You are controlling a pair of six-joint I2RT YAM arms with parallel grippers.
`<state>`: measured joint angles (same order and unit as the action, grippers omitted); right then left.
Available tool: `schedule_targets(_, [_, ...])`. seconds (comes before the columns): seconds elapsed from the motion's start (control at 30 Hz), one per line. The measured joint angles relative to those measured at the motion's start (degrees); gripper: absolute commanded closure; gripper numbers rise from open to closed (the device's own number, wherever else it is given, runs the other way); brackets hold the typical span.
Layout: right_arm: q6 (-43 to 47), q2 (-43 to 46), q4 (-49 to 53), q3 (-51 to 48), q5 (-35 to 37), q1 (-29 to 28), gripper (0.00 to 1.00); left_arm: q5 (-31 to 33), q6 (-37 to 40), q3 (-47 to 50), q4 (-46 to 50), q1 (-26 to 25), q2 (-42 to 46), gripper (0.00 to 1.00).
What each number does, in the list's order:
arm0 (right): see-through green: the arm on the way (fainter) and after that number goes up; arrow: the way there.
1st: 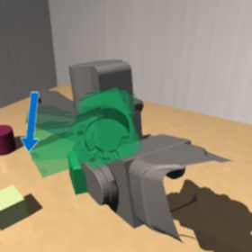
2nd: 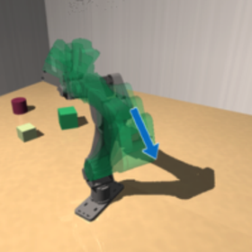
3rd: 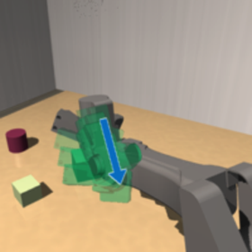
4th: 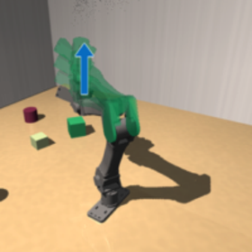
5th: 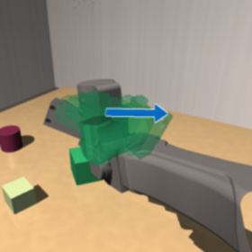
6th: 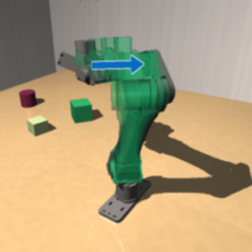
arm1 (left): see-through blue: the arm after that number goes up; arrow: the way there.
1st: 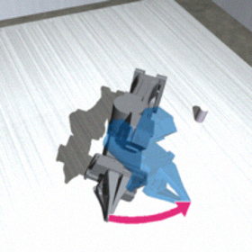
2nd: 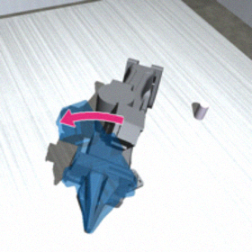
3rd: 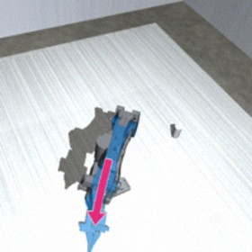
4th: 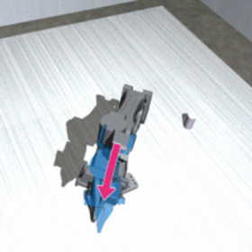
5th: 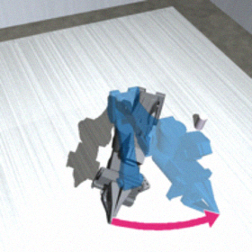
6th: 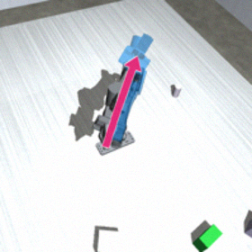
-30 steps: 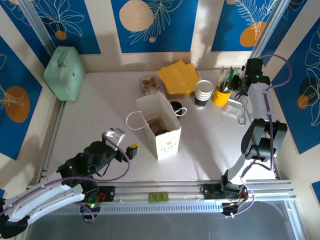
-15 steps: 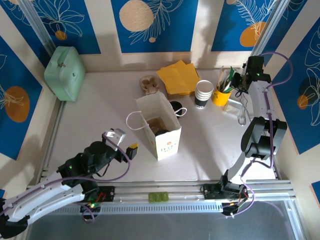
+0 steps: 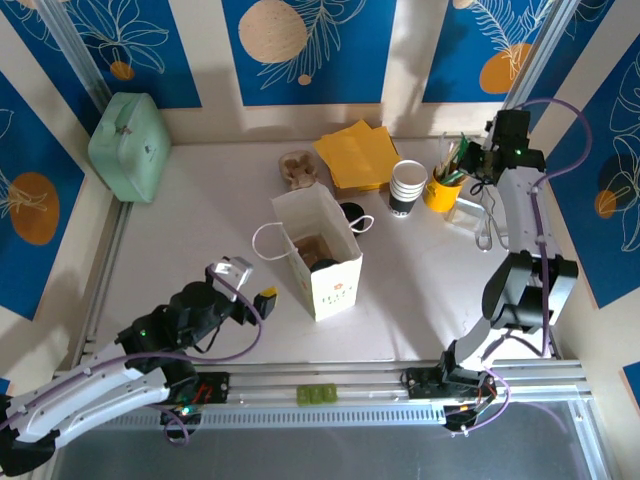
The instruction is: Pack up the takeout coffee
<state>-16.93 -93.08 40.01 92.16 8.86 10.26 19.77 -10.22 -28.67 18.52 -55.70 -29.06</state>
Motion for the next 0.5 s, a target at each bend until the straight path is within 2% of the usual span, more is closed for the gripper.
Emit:
schedule_targets(0.37, [-0.7,16.2,2.3,-0.8,0.3,-1.7,0.99,-0.2,0.0,-0.4,0.0,0.0,-1.1,0.02])
schedule_targets(0.5, [-0.2,19.2,6.1,1.1,-0.1,-3.7,1.0,-0.2,0.0,-1.2,0.0,0.0,-2.2,0.02])
